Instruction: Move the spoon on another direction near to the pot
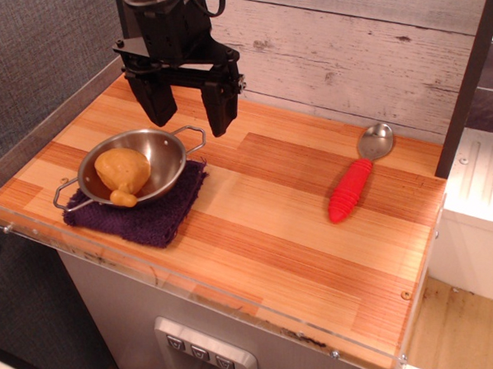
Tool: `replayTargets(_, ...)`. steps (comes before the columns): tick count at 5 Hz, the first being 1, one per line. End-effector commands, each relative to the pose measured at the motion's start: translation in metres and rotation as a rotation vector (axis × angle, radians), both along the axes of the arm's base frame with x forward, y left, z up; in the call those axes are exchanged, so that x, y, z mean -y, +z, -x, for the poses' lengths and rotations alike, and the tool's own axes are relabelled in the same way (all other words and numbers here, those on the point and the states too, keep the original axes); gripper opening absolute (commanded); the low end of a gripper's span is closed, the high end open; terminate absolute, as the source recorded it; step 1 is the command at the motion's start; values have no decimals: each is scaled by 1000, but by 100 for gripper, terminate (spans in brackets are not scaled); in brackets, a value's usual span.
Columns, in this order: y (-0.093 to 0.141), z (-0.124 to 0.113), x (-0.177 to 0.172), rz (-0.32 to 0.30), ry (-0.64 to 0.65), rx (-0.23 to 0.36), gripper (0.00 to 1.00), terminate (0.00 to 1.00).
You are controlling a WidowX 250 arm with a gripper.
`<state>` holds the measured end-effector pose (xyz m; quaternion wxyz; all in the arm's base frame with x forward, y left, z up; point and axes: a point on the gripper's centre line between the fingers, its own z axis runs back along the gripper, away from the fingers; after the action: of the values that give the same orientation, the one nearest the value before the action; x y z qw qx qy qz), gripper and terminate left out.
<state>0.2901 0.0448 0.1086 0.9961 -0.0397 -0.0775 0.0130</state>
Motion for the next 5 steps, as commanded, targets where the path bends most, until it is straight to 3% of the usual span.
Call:
replayTargets(1,0,0,0,0,0,0,100,0)
replayTargets(3,-13,-15,57,31,-84,10,100,0)
replayTargets(4,-30,-24,97,52,-103,-12,100,0)
replayTargets(5,-50,-32,118,34,-99,-40,100,0)
